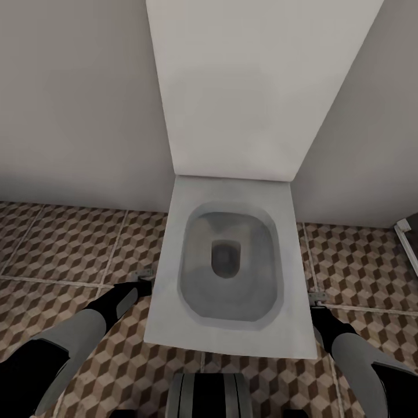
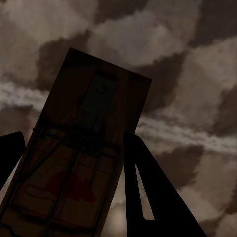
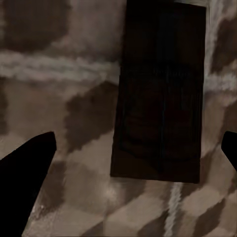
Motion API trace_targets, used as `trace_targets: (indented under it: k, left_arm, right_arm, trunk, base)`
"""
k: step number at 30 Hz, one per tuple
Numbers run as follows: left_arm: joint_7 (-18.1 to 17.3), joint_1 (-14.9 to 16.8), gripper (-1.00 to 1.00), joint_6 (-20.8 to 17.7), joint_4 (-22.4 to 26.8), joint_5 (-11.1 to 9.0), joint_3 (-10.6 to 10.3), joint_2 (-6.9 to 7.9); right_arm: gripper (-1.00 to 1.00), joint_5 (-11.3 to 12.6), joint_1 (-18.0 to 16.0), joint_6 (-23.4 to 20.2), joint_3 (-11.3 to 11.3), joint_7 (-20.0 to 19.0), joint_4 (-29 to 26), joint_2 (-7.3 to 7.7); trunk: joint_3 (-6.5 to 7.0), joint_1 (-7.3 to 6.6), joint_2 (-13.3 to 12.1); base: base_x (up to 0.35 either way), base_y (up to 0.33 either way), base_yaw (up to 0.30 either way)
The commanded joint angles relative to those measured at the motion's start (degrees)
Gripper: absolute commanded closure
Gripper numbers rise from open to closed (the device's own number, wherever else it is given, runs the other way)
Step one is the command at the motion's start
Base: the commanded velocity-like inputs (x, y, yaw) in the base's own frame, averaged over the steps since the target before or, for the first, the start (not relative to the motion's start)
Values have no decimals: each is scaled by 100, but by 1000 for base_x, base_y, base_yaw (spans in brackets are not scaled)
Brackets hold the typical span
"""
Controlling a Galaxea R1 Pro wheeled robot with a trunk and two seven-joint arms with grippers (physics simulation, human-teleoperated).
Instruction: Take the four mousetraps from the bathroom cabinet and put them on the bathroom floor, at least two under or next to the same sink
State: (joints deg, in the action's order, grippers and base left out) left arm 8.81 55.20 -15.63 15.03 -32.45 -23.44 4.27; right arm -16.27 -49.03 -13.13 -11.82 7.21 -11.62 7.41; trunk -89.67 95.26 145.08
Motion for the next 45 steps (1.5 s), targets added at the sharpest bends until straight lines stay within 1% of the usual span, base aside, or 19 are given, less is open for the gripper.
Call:
trace_targets:
  k: [1, 28, 36, 45]
  left_arm:
    - [33, 0, 100, -28, 17, -60, -47, 7]
    - [33, 0, 100, -28, 17, -60, -46, 6]
    - [33, 0, 100, -28, 17, -60, -45, 5]
    - [33, 0, 100, -28, 18, -60, -46, 4]
  right_arm:
    - [-100, -56, -1, -32, -36, -1, -11, -3]
    - [-100, -30, -1, -27, -41, 8, -44, 7]
    - [-100, -9, -1, -18, -54, 8, -74, 73]
    - [-100, -7, -1, 5, -57, 0, -77, 84]
  trunk:
    - [-3, -1, 1]
    - [-3, -1, 1]
    - [-3, -1, 1]
    - [-3, -1, 1]
  base:
    - [0, 0, 0]
    - [0, 0, 0]
    - [0, 0, 0]
    - [0, 0, 0]
